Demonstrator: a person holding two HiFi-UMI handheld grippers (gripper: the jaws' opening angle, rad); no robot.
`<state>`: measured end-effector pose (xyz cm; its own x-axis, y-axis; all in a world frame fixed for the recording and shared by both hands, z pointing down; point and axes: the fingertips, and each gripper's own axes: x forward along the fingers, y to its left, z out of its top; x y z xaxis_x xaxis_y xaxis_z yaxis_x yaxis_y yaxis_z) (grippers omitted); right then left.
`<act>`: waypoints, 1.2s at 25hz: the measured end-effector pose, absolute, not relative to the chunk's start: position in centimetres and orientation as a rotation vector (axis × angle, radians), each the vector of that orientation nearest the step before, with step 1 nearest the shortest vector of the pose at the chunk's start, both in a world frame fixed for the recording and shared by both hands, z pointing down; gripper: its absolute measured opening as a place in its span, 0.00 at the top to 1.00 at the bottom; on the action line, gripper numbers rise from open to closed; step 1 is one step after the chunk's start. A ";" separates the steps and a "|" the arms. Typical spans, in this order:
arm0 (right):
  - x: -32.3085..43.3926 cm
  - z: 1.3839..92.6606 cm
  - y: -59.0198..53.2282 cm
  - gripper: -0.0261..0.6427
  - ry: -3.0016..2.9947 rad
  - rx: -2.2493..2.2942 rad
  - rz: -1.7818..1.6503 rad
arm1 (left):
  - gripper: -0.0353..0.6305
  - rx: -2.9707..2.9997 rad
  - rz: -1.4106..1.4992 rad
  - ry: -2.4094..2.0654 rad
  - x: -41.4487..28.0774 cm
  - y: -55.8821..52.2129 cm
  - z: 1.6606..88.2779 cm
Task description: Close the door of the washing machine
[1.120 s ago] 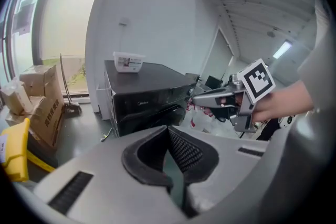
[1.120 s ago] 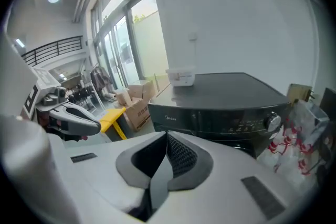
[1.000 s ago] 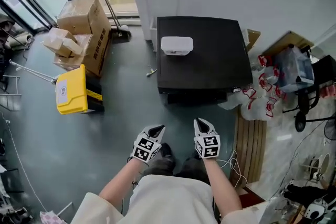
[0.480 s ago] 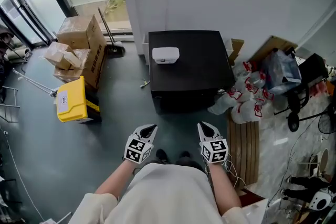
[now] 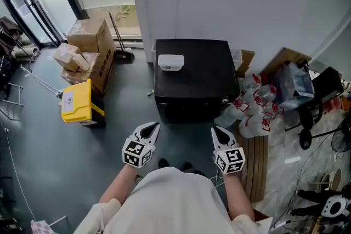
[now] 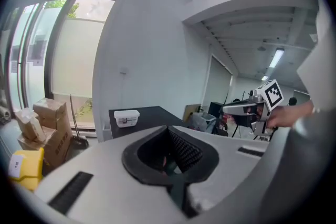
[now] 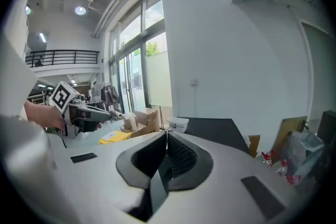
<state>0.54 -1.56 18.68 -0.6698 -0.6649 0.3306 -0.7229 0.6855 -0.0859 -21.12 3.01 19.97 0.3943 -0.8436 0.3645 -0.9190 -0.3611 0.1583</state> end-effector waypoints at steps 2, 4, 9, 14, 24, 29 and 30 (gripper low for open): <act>1.3 17.8 -1.8 0.92 -2.641 1.099 0.280 | 0.94 2.336 0.312 -1.566 -20.9 2.8 18.7; 1.9 17.1 -2.0 0.92 -2.653 1.096 0.259 | 0.94 2.341 0.306 -1.590 -20.7 2.8 17.9; 3.1 16.1 -2.2 0.92 -2.683 1.096 0.225 | 0.94 2.320 0.292 -1.633 -20.3 3.2 17.1; 3.6 16.1 -2.1 0.92 -2.705 1.110 0.250 | 0.94 2.311 0.292 -1.656 -19.8 3.4 17.2; 4.2 15.8 -2.7 0.92 -2.717 1.117 0.243 | 0.94 2.296 0.292 -1.676 -19.6 3.1 17.4; 4.5 15.6 -2.5 0.92 -2.719 1.095 0.230 | 0.94 2.284 0.298 -1.677 -19.6 3.2 17.4; 4.5 15.6 -2.5 0.92 -2.720 1.093 0.228 | 0.94 2.283 0.297 -1.677 -19.6 3.2 17.4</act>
<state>4.50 -2.50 15.60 -0.7062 -0.6656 0.2415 -0.6964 0.7144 -0.0676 -19.62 3.20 17.45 0.3001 -0.8937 0.3336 -0.9539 -0.2789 0.1110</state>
